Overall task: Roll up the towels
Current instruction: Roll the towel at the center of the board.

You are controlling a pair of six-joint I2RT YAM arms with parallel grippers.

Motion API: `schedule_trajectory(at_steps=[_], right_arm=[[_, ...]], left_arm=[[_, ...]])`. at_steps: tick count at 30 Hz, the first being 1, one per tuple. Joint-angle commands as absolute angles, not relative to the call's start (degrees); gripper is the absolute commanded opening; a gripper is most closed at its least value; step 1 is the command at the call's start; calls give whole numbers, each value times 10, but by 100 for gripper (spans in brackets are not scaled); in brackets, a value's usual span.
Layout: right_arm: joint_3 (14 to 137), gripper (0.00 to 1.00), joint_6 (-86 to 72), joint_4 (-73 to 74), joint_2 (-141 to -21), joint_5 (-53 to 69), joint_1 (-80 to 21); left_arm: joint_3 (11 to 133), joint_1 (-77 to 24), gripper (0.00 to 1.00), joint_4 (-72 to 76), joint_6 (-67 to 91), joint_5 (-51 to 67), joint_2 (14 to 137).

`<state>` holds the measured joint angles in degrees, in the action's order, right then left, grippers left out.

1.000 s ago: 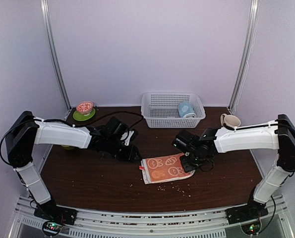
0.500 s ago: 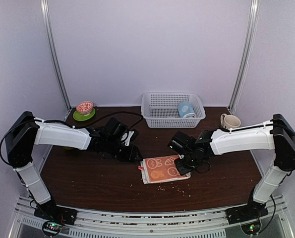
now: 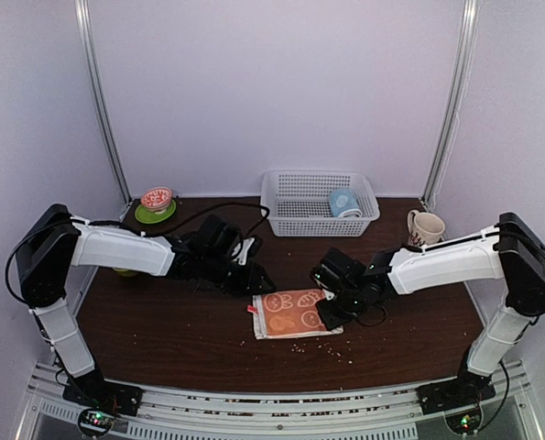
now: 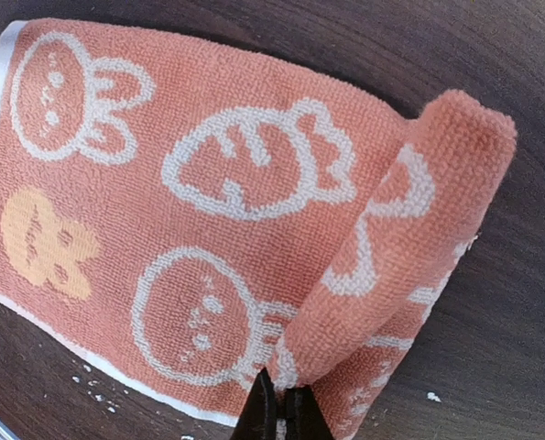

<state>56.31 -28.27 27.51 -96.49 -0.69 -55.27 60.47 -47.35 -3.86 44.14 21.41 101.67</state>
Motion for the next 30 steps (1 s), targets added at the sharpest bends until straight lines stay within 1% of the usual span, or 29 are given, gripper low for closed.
schedule_trajectory(at_steps=[1,3,6,10,16,20,23,30], right_arm=[[554,4,-266,239,-980,19,-553],[548,6,-264,232,-982,24,-552],[534,11,-267,213,-982,41,-549],[511,22,-278,186,-975,59,-544],[490,32,-288,162,-969,85,-526],[464,41,-293,137,-957,109,-510],[456,45,-293,130,-954,120,-502],[462,47,-283,137,-959,134,-501]], left_arm=[[635,-478,39,3,466,247,1039],[647,-479,39,8,473,258,1050],[664,-481,39,11,482,270,1068],[685,-488,39,26,496,286,1092],[708,-496,38,51,521,306,1124],[724,-496,39,70,541,317,1144],[744,-497,38,77,555,326,1159],[797,-498,38,99,586,343,1197]])
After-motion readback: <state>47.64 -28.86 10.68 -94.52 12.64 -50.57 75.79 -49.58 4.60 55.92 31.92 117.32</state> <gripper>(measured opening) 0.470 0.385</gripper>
